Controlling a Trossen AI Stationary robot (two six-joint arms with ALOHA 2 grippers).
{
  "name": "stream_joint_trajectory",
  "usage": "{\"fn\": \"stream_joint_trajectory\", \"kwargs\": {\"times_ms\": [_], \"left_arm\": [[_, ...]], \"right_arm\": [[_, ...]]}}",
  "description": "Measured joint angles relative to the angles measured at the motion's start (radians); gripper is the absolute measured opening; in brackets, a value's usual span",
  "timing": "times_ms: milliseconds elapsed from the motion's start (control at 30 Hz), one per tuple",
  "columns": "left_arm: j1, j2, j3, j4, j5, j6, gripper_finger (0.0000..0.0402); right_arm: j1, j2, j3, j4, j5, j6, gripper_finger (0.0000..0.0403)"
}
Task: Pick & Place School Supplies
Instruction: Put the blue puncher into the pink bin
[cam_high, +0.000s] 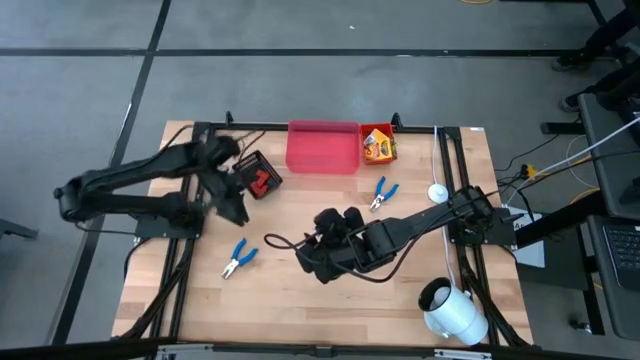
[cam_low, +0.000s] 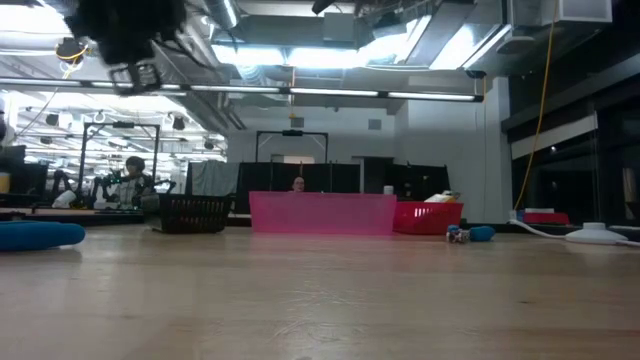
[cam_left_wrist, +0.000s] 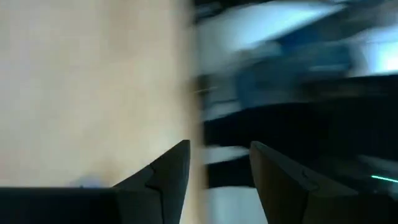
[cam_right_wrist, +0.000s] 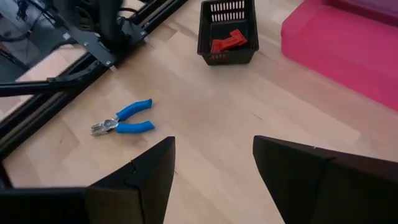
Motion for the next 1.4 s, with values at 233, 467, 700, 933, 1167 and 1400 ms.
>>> {"fn": "stream_joint_trajectory", "kwargs": {"times_ms": [233, 467, 700, 933, 1167, 1400], "left_arm": [[-0.388, -0.135, 0.000, -0.168, -0.773, -0.210, 0.0161], [-0.705, -0.103, -0.001, -0.057, -0.951, -0.447, 0.0155], [-0.862, 0.095, -0.003, -0.068, -1.217, -0.557, 0.0164], [-0.867, 0.301, -0.004, -0.222, -1.222, -0.957, 0.0188], [-0.871, 0.389, -0.004, -0.098, -1.203, -1.017, 0.0200], [-0.871, 0.460, -0.004, -0.098, -1.217, -1.015, 0.0200]], "right_arm": [[-0.019, -0.019, 0.000, 0.006, -0.015, -0.024, 0.0219], [-0.023, -0.066, 0.000, 0.020, -0.038, -0.025, 0.0219], [-0.025, -0.084, 0.000, 0.018, -0.033, -0.044, 0.0219], [-0.011, -0.084, 0.000, 0.016, -0.035, -0.024, 0.0219], [0.001, -0.084, 0.000, 0.016, -0.033, -0.033, 0.0219], [0.023, -0.086, 0.000, 0.014, 0.003, -0.027, 0.0219]]}}
